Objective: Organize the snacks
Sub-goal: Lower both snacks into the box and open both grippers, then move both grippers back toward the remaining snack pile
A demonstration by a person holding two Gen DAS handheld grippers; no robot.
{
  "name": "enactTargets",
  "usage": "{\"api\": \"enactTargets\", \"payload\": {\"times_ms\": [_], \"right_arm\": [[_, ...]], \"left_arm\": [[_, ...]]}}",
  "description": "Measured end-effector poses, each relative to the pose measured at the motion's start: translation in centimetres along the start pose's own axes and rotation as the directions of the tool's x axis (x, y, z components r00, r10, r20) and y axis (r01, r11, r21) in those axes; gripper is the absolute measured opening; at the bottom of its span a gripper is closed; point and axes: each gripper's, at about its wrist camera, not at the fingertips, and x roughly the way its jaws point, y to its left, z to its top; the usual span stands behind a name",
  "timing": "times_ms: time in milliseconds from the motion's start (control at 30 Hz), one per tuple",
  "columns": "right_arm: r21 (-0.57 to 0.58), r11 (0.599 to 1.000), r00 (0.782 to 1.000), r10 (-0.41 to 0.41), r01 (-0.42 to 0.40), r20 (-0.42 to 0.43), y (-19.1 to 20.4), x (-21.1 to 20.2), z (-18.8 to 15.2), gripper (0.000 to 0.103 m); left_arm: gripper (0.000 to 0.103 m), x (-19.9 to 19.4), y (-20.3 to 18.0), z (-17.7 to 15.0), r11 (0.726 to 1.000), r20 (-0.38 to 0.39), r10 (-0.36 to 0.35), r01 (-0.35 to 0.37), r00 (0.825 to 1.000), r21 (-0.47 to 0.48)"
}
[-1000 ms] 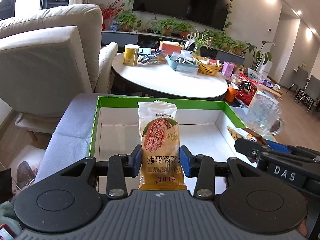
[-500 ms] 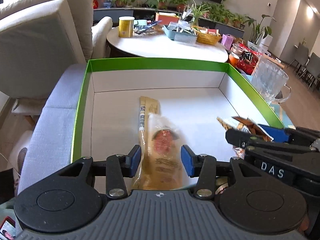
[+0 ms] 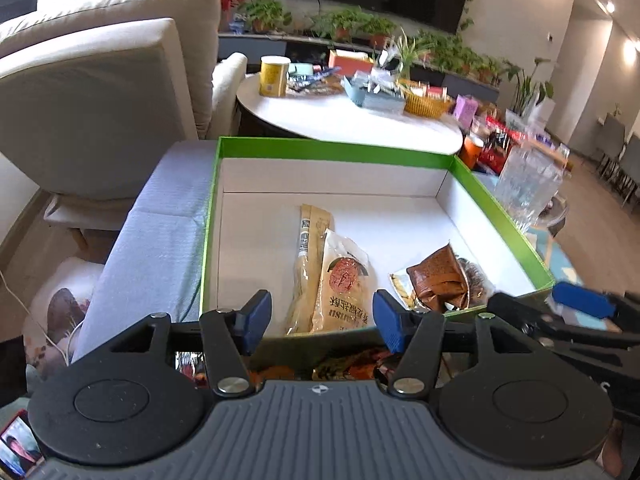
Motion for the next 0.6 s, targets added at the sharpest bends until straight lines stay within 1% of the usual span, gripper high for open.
{"api": "enactTargets", "payload": {"times_ms": [100,233,300,367,400,467,500,600], "right_arm": [[0.016,1.000,1.000,0.003,-0.003,0.004,-0.3,-1.0,-0.4,0.059],[0.039,0.999,1.000,0.001,-0.003,0.032,-0.7,-2.6,-1.0,0.059],[0.047,0.999,0.999,0.009,-0.011,0.033,-0.8,-3.1,-1.5,0.059],[0.052,0.999,1.000,0.012,-0.013,0.028,-0.9,-3.3,-1.9,0.059],[0.056,0.998,1.000,0.012,-0.013,0.026,-0.9,-3.4,-2.0,0.059],[0.068,0.997,0.999,0.020,-0.022,0.029,-1.2,-3.9,-2.3,0.059],[0.071,0.997,0.999,0.029,-0.031,0.032,-1.3,-4.2,-2.5,0.059],[0.062,0.997,0.999,0.036,-0.038,0.025,-1.3,-4.5,-3.2,0.059]], "left_arm": [[0.054,-0.7,-0.6,0.0,0.999,0.004,0.007,-0.008,1.000,0.048],[0.055,-2.0,-1.1,-1.0,0.997,0.042,0.013,-0.017,0.999,0.080],[0.056,-2.5,-1.0,-1.4,0.996,0.018,-0.003,0.001,1.000,0.090],[0.056,-2.7,-0.7,-1.7,0.996,-0.021,-0.041,0.043,0.999,0.078],[0.056,-3.1,-0.4,-1.9,0.996,-0.024,-0.056,0.058,0.998,0.069],[0.056,-3.9,0.1,-2.4,0.996,-0.013,-0.052,0.053,0.999,0.070],[0.056,-4.3,0.5,-2.7,0.997,-0.012,-0.039,0.039,0.999,0.068],[0.056,-5.3,1.6,-3.6,0.998,-0.021,-0.029,0.030,0.999,0.050]]}}
